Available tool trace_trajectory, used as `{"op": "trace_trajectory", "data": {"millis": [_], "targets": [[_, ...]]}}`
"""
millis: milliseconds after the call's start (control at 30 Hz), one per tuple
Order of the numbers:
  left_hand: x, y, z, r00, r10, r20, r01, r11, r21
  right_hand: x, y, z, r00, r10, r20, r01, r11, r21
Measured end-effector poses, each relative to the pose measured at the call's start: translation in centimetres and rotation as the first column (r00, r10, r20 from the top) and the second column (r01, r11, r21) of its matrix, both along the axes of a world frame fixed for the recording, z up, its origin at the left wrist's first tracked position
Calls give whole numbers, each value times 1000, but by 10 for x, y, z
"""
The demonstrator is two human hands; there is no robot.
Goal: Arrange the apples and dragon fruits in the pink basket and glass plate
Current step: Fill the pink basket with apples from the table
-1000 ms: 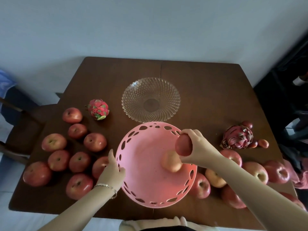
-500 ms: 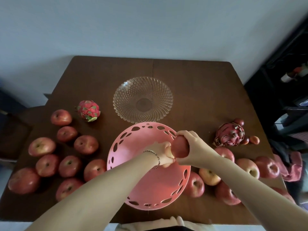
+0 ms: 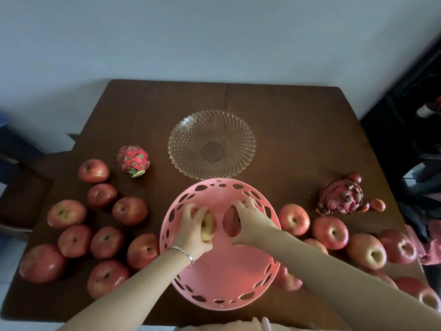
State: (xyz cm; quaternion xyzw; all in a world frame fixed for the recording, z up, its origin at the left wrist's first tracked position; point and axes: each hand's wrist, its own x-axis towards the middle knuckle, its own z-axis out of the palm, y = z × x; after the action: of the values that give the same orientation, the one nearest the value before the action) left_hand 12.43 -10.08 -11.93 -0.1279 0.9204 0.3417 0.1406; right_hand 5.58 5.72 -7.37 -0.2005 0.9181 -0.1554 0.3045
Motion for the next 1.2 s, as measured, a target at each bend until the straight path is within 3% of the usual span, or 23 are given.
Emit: {"op": "trace_trajectory", "data": {"millis": [100, 333, 433, 500, 567, 667, 700, 767, 833, 867, 933, 1067, 1133, 1200], "targets": [[2, 0, -1, 998, 34, -45, -34, 999, 12, -1, -11, -19, 1000, 25, -18, -24, 997, 72], [-4, 5, -6, 989, 101, -111, -100, 995, 13, 2, -7, -29, 994, -21, -108, 19, 1000, -23], [-7, 7, -3, 997, -1, -75, -15, 977, -214, 3, -5, -23, 998, 4, -59, -4, 1000, -7], [-10, 11, 5, 995, -85, -53, 57, 914, -401, 4, -1, -12, 997, 2, -74, -7, 997, -78], [-14, 21, 19, 990, -142, -26, 108, 846, -522, 1, 13, 6, 975, -84, -203, 29, 965, -260], [-13, 43, 39, 957, -224, -182, 123, 888, -443, -13, 53, 25, 887, -306, -347, 156, 904, -399], [-10, 54, 45, 940, -249, -234, 148, 914, -379, -18, 68, 27, 890, -323, -320, 211, 917, -338], [-4, 75, 49, 879, -301, -370, 208, 940, -269, -27, 93, 20, 947, -293, -134, 290, 956, -39], [-2, 93, 52, 821, -363, -441, 293, 930, -222, -27, 107, 5, 983, -178, -34, 181, 955, 235], [-1, 98, 52, 799, -407, -443, 340, 913, -227, -24, 110, -2, 993, -111, -30, 115, 949, 295], [-2, 106, 49, 747, -499, -439, 429, 866, -256, -21, 111, -14, 995, -74, -61, 89, 950, 300], [-3, 124, 41, 614, -717, -330, 556, 690, -463, -19, 116, -13, 964, -236, -123, 252, 957, 146], [-5, 136, 44, 529, -831, -170, 634, 520, -572, -17, 123, -5, 929, -334, -158, 341, 940, 24], [-8, 148, 47, 449, -887, 106, 764, 320, -560, -17, 132, 8, 891, -415, -184, 402, 909, -107]]}}
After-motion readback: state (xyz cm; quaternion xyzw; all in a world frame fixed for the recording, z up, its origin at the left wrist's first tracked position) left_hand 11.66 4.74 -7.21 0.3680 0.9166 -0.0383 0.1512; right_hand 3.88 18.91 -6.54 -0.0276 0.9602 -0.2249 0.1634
